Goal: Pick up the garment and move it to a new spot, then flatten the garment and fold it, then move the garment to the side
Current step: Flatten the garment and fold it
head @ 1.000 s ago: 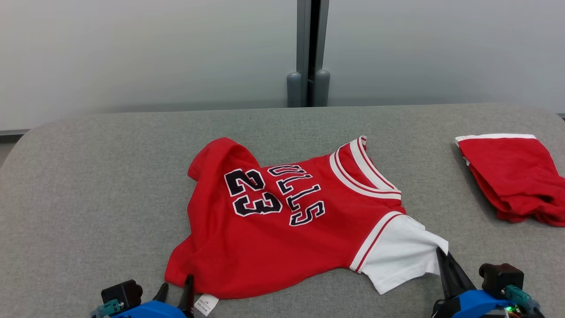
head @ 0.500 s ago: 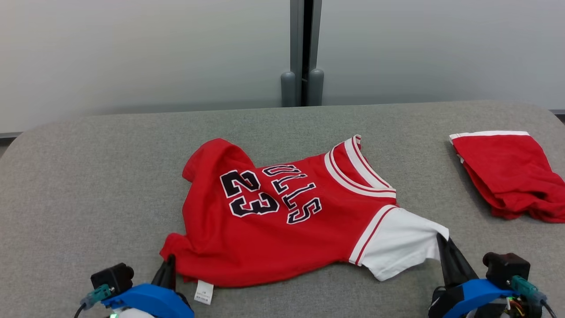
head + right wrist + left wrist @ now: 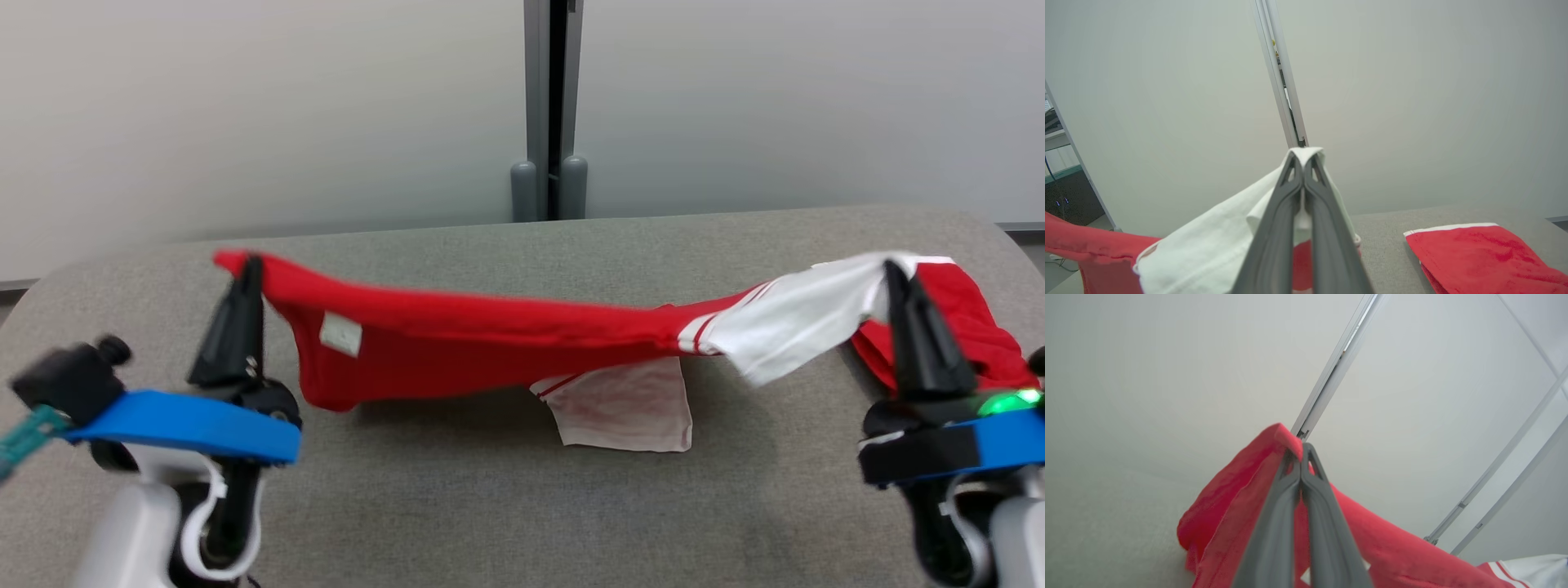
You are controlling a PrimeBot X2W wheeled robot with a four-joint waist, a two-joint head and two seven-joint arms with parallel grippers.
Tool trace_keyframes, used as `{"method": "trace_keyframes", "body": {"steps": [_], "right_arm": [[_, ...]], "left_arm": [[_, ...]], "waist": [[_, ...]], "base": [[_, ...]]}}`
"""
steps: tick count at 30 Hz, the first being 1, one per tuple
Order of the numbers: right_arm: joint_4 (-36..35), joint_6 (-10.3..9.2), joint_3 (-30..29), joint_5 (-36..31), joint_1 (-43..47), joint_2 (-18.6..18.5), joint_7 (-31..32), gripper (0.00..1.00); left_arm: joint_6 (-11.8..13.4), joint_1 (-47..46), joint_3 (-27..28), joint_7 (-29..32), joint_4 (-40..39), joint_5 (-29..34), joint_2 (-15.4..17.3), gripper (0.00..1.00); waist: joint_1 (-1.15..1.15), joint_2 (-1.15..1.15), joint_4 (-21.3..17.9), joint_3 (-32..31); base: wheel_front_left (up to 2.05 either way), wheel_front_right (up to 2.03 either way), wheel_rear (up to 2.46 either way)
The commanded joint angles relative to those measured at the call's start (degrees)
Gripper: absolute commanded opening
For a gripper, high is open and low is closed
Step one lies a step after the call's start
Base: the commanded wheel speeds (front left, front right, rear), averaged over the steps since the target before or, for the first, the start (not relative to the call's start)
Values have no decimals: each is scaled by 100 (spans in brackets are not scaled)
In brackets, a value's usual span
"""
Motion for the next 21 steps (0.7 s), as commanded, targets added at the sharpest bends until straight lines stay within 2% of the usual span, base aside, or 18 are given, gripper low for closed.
{"method": "trace_keyframes", "body": {"steps": [1, 6, 12, 16, 21], "right_arm": [[-280, 0, -35, 50, -97, -56, 95, 0], [-1653, 0, -216, 216, -280, -180, 644, 0], [-2790, 0, -453, 411, -653, -179, 1210, 0], [-2898, 0, -605, 363, -920, -238, 1522, 0], [-2207, 0, -471, 401, -1580, -317, 1750, 0]], "left_arm": [[51, -128, 70, 74, -299, -9, 81, 0], [395, -579, 274, 550, -1840, -51, 336, 0], [699, -1351, 287, 1271, -2885, 17, 686, 0], [796, -1814, 217, 1638, -2884, 107, 844, 0], [803, -2373, 111, 1997, -2387, 129, 997, 0]], "waist": [[0, 0, -30, -32], [0, 0, -102, -44], [0, 0, -194, 118], [0, 0, -225, 365], [0, 0, -305, 865]], "base": [[0, 0, 0], [0, 0, 0], [0, 0, 0], [0, 0, 0], [0, 0, 0]]}}
